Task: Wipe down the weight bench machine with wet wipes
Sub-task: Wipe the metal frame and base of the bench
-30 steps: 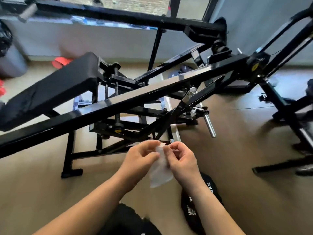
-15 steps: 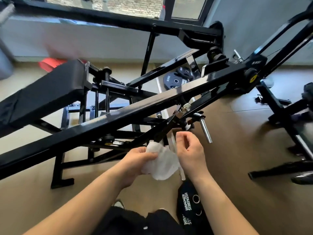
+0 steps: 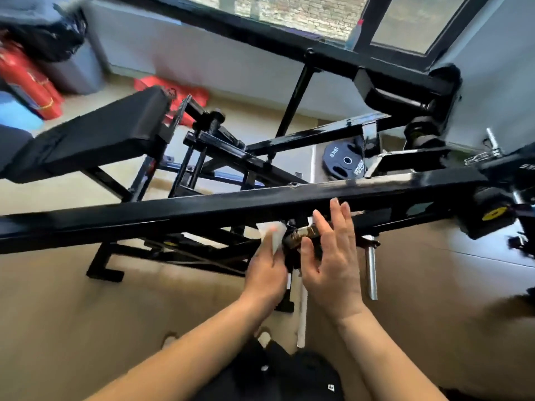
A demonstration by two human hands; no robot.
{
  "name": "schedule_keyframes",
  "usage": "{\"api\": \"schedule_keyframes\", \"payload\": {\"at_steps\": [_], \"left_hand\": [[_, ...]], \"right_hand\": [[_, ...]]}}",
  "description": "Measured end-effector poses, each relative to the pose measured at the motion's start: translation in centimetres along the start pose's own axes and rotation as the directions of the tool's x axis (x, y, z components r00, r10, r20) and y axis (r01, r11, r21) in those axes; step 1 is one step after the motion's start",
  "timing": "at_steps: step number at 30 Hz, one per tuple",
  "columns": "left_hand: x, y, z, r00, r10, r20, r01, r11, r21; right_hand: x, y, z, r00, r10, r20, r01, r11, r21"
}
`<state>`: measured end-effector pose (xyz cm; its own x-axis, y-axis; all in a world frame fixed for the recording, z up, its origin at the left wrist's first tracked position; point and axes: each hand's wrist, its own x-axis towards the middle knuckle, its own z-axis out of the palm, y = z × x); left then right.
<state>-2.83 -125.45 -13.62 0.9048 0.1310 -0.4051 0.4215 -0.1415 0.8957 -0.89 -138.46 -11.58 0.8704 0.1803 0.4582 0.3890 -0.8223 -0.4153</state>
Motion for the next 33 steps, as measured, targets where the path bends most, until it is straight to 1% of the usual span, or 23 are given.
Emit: {"api": "schedule_keyframes", "payload": {"at_steps": [1, 4, 5, 7, 8, 9, 11, 13, 15, 16, 18, 21, 23, 24, 26, 28, 30, 32, 33], "left_hand": [[0.2, 0.2, 1.2, 0.999, 0.049, 0.008, -0.049, 0.999, -0.016], [0.5, -1.3, 3.0, 0.993, 0.114, -0.027, -0.116, 0.987, -0.113], [0.2, -1.3, 3.1, 0.990, 0.133, -0.041, -0.137, 0.985, -0.109], [-0.5, -1.6, 3.2, 0.980, 0.198, -0.029, -0.198, 0.980, -0.009], [-0.7, -1.8, 3.3, 0.978, 0.207, -0.013, -0.207, 0.978, 0.013], [-0.9, -1.7, 3.2, 0.978, 0.210, 0.002, -0.210, 0.978, -0.016], [-1.3, -1.0, 2.8, 0.982, 0.189, -0.013, -0.188, 0.967, -0.170], [-1.3, -0.5, 2.2, 0.994, 0.096, -0.056, -0.110, 0.917, -0.383], [-0.8, -0.1, 1.7, 0.995, 0.022, -0.098, -0.065, 0.883, -0.466], [-0.5, 0.1, 1.7, 0.992, -0.003, -0.125, -0.057, 0.879, -0.474], [0.1, 0.1, 2.2, 0.982, -0.027, -0.188, -0.058, 0.900, -0.431], [0.8, -0.7, 3.6, 0.967, 0.071, -0.244, -0.165, 0.907, -0.388], [1.1, -1.1, 4.4, 0.968, 0.106, -0.228, -0.192, 0.897, -0.397], [1.5, -1.5, 4.8, 0.969, 0.102, -0.225, -0.187, 0.897, -0.401], [2.9, -2.7, 5.2, 0.978, 0.050, -0.201, -0.130, 0.902, -0.411], [5.2, -5.7, 5.5, 0.990, -0.025, -0.137, -0.038, 0.898, -0.438], [5.8, -6.2, 5.6, 0.990, -0.080, -0.120, 0.026, 0.916, -0.399], [4.4, -3.8, 6.0, 0.984, -0.049, -0.173, -0.019, 0.928, -0.371], [3.6, -2.6, 6.5, 0.971, -0.016, -0.239, -0.070, 0.935, -0.348]], "right_hand": [[0.1, 0.8, 0.2, 0.999, -0.032, 0.028, 0.032, 0.999, -0.009], [0.5, 2.5, 0.1, 0.988, -0.111, 0.109, 0.115, 0.993, -0.035], [0.8, 3.0, 0.0, 0.982, -0.134, 0.132, 0.140, 0.989, -0.044], [1.3, 3.8, -0.3, 0.971, -0.175, 0.161, 0.187, 0.981, -0.059], [1.7, 4.1, -0.3, 0.968, -0.191, 0.166, 0.204, 0.977, -0.064], [2.0, 4.3, -0.2, 0.965, -0.199, 0.168, 0.212, 0.975, -0.067], [2.2, 4.4, -0.1, 0.964, -0.204, 0.170, 0.218, 0.973, -0.069], [2.2, 4.4, -0.1, 0.966, -0.208, 0.151, 0.221, 0.972, -0.077], [2.4, 4.3, 0.0, 0.967, -0.215, 0.134, 0.228, 0.970, -0.089], [2.5, 4.2, 0.0, 0.968, -0.219, 0.127, 0.231, 0.968, -0.093], [2.5, 4.1, 0.2, 0.968, -0.221, 0.118, 0.234, 0.966, -0.107], [2.4, 4.1, 0.4, 0.967, -0.231, 0.111, 0.244, 0.963, -0.118], [2.4, 4.2, 0.3, 0.962, -0.250, 0.114, 0.263, 0.957, -0.119], [2.5, 4.2, 0.3, 0.960, -0.253, 0.118, 0.266, 0.957, -0.117], [2.5, 4.3, 0.3, 0.962, -0.241, 0.128, 0.255, 0.961, -0.108], [2.4, 4.3, 0.4, 0.963, -0.231, 0.139, 0.246, 0.963, -0.109], [2.4, 4.4, 0.5, 0.961, -0.238, 0.144, 0.255, 0.960, -0.117], [2.4, 4.7, 0.8, 0.958, -0.252, 0.134, 0.268, 0.956, -0.120], [2.4, 4.8, 0.9, 0.959, -0.256, 0.123, 0.270, 0.955, -0.122]]}}
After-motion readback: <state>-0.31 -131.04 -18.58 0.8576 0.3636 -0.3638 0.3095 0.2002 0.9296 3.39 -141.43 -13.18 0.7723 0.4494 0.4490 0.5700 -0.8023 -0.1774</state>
